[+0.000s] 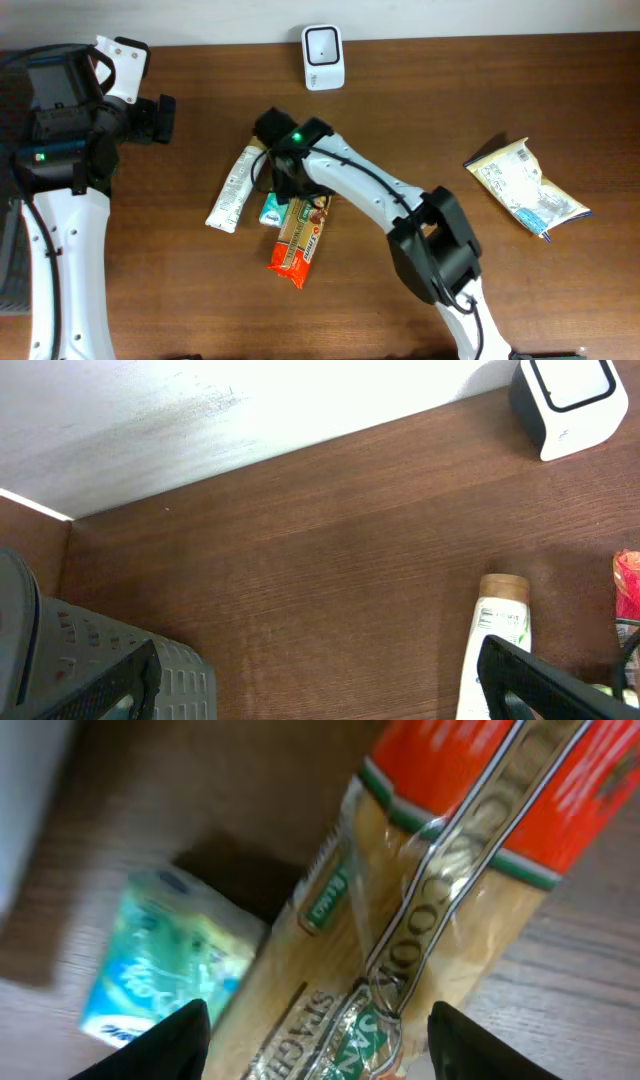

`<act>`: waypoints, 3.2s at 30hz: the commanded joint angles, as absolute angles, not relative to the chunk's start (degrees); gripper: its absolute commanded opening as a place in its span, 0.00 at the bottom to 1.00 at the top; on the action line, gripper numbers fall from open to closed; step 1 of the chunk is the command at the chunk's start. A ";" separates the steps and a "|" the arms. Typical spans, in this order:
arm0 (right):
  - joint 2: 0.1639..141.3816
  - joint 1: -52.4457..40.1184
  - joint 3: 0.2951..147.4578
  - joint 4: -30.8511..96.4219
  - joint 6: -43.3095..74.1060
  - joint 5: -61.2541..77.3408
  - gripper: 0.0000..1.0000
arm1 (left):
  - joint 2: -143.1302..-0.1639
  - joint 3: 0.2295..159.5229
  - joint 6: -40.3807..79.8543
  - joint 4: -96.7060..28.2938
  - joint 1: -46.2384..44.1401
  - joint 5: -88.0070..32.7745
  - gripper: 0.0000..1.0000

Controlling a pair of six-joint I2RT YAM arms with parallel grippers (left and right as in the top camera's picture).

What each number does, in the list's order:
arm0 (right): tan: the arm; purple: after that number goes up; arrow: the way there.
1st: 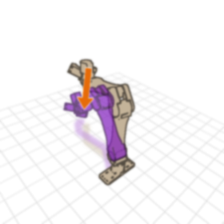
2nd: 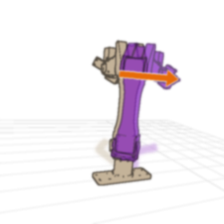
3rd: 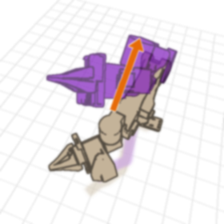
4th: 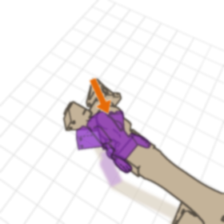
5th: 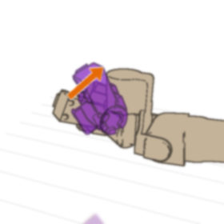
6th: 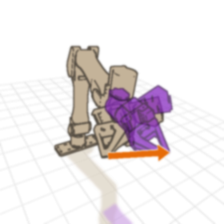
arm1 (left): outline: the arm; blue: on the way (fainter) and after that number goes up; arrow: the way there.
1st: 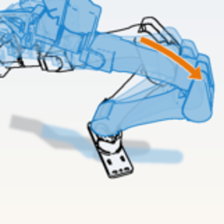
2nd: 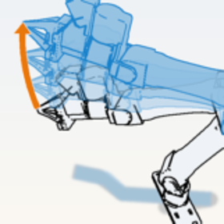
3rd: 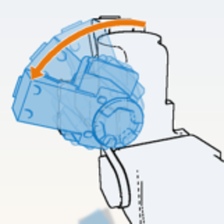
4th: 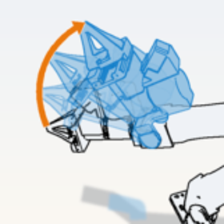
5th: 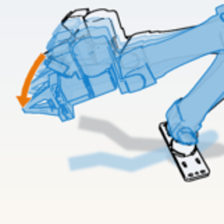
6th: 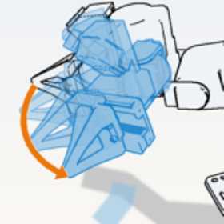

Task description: Scan the item barcode

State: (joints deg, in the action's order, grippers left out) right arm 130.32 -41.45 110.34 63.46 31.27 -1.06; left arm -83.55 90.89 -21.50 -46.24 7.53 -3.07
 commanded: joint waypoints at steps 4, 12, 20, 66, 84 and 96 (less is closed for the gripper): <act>134.89 -42.30 109.75 65.47 32.03 -2.66 0.66 | -82.91 91.61 -22.00 -46.17 7.73 -3.66 0.99; 134.89 -39.05 114.76 70.74 31.97 -1.76 0.04 | -82.91 91.61 -21.98 -46.17 7.73 -3.66 0.99; 133.45 -31.46 124.81 74.61 6.20 38.68 0.04 | -82.91 91.61 -21.98 -46.15 7.73 -3.66 0.99; 131.50 -42.74 105.21 79.48 15.55 16.88 0.36 | -82.91 91.61 -21.98 -46.17 7.73 -3.66 0.99; 131.48 -19.68 116.18 81.93 4.62 18.83 0.36 | -82.91 91.61 -21.98 -46.17 7.68 -3.66 0.99; 131.61 -6.72 106.72 77.23 -40.51 27.27 0.96 | -82.91 91.61 -21.98 -46.17 7.68 -3.66 0.99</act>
State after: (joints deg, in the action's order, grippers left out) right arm 132.57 -6.63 110.96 79.24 -36.25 22.85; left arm -83.55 90.89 -21.50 -46.26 7.53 -3.07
